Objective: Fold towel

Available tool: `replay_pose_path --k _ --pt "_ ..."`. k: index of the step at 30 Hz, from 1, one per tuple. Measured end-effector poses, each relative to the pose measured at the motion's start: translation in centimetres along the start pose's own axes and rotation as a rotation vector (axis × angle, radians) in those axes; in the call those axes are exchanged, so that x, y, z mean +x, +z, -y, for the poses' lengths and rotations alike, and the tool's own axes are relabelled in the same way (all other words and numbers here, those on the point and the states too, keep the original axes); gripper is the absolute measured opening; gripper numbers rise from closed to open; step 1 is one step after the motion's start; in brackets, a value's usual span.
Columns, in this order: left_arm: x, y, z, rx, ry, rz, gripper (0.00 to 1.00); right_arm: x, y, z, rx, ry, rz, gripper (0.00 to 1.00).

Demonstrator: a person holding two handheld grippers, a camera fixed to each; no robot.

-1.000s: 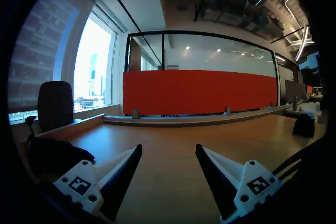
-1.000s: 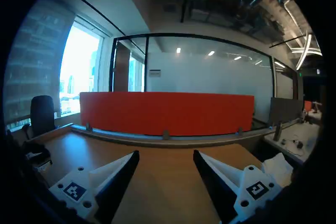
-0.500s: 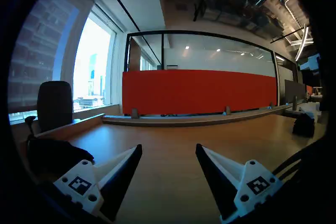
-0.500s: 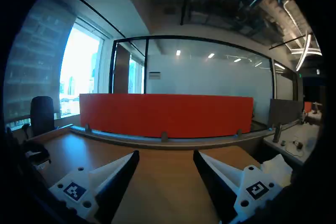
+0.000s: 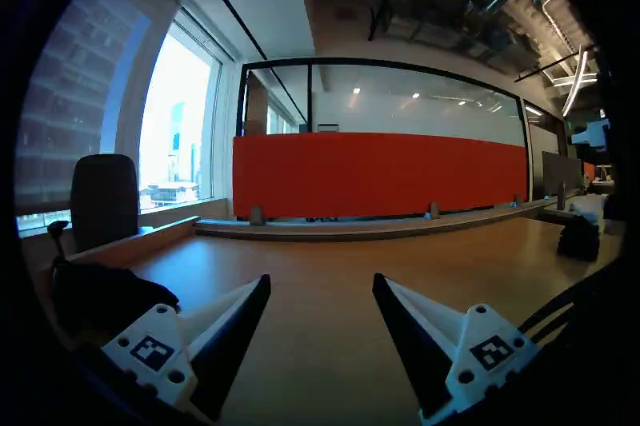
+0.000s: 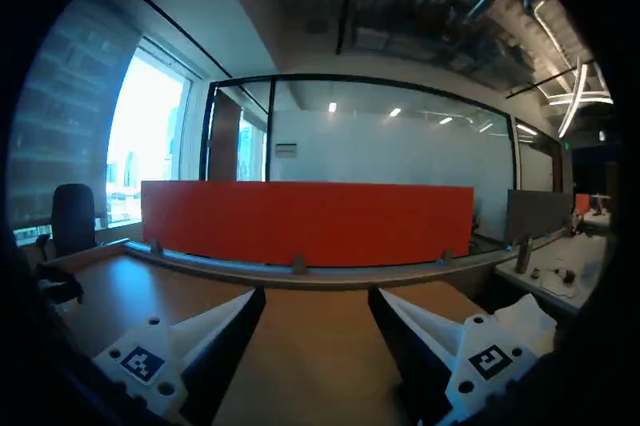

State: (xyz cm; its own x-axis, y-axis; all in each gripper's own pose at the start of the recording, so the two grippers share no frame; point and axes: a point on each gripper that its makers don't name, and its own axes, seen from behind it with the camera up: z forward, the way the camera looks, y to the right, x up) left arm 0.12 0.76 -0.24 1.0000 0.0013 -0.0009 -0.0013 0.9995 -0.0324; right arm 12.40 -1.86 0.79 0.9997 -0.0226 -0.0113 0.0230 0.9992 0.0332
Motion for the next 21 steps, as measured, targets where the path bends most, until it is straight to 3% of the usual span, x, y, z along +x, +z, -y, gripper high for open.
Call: replay_pose_path --k 21 --pt "0.0 0.1 -0.1 0.000 0.000 0.000 0.94 -6.9 0.5 -3.3 -0.030 0.100 0.000 0.99"
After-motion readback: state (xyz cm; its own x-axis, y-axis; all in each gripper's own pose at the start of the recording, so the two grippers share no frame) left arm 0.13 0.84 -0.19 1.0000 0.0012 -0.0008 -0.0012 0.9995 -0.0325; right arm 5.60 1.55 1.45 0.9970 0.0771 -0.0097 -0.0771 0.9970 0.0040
